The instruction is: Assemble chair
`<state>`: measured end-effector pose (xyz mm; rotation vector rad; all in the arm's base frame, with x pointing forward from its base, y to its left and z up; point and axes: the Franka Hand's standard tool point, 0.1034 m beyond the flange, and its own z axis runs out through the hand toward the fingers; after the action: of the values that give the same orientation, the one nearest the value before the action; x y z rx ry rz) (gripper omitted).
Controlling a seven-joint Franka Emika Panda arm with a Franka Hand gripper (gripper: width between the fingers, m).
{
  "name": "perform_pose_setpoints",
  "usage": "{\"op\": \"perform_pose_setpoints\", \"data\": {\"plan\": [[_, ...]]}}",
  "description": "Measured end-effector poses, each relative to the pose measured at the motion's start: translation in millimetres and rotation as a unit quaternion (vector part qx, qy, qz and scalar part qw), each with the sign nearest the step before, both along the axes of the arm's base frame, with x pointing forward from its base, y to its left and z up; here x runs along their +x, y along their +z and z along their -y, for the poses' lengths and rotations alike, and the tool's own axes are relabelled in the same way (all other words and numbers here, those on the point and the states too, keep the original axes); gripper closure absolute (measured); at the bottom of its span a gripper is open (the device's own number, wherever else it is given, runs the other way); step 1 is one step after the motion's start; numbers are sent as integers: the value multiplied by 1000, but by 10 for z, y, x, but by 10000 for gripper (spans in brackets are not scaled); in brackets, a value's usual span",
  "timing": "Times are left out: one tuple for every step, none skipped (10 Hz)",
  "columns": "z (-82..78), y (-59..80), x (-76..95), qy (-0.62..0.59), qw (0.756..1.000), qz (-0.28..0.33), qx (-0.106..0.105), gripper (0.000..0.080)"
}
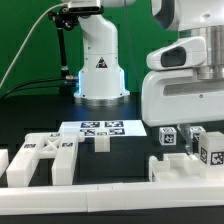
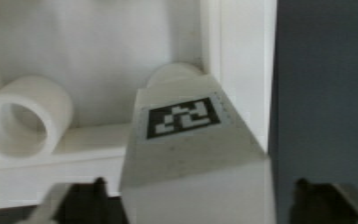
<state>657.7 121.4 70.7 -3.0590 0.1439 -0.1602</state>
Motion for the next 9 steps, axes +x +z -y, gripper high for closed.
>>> {"op": "perform_pose_setpoints", "data": {"plan": [[26,-2,2,-34,999,-2,2,408],[33,-3,3,-65,998,-4,5,510],[45,-5,4,-103,995,-7,9,510],[66,-5,9,-149,989,-10,14,510],[87,-5,12,-208,978,-14,23,510],[102,-7,7,-274,961,-20,30,510],[106,-8,-12,-356,933,-30,38,510],[106,-8,-29,-426,903,-41,44,509],[96,-10,-42,-482,873,-55,53,509]]}}
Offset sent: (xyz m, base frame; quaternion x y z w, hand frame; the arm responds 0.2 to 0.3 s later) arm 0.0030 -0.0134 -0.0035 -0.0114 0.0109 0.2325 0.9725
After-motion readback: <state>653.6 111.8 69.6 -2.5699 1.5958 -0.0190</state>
